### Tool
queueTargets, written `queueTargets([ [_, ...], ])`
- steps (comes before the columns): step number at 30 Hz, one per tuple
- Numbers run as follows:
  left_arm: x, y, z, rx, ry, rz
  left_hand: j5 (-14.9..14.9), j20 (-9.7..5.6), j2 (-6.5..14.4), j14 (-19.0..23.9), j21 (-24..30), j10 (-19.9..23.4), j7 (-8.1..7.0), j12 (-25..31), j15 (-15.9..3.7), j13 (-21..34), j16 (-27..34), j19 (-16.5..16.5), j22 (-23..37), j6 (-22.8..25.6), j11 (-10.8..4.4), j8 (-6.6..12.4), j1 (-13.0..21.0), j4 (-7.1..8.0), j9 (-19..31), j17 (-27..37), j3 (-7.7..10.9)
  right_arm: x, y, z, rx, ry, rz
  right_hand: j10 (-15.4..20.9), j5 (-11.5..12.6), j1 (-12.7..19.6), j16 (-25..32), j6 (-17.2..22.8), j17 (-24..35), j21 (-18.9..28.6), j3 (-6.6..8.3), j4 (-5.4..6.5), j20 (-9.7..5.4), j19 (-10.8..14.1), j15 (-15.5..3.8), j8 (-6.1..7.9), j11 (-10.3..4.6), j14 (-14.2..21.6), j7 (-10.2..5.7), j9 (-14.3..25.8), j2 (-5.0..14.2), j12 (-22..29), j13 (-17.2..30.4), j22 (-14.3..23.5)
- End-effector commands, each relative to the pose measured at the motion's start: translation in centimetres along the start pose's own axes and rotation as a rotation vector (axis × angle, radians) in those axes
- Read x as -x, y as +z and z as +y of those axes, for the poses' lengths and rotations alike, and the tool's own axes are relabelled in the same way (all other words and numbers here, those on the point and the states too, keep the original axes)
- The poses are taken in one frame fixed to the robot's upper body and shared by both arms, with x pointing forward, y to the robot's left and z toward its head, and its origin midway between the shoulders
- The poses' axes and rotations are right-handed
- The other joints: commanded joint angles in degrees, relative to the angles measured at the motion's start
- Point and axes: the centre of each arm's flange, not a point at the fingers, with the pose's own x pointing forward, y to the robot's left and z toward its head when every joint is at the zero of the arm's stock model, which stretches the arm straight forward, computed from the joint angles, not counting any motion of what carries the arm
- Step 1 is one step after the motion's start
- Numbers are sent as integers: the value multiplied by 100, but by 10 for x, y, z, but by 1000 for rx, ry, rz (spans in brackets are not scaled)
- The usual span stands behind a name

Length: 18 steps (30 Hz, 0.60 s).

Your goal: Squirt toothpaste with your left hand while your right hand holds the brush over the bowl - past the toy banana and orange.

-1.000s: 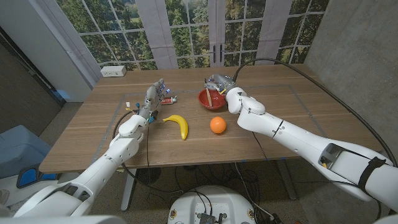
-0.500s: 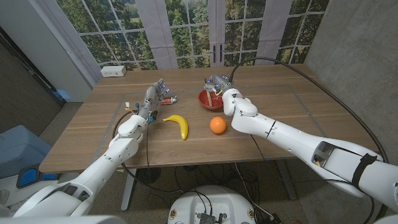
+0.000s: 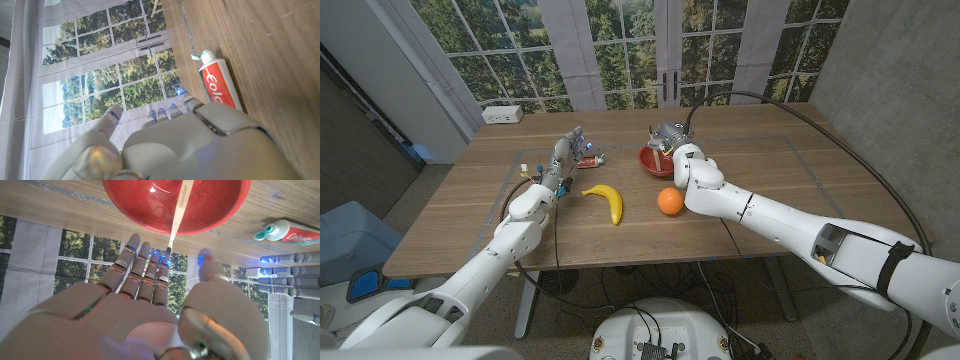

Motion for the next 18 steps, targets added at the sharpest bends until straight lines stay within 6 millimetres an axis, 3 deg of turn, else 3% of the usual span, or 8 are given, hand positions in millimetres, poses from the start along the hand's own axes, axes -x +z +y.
queueTargets([
  [1, -1, 1, 1, -4, -3, 3, -8, -112, 396, 41, -14, 26, -6, 12, -63, 23, 21, 45, 21, 37, 6, 3, -50, -40, 29, 7, 16, -5, 7, 10, 69, 4, 40, 74, 31, -28, 67, 83, 45, 52, -48, 18, -11, 79, -430, 56, -21, 41, -17, 34, -56, 46, 40, 27],
  [18, 1, 6, -3, -8, -6, -7, -9, -116, 393, 42, -22, 32, -4, 13, -63, 23, 19, 50, 21, 41, 7, 1, -49, -45, 29, 5, 16, -7, 10, 20, 99, 43, 66, 170, 94, -128, 154, 152, 188, 71, -258, 124, 13, 74, -381, 46, -22, 18, 7, 41, -183, 93, 114, 35],
])
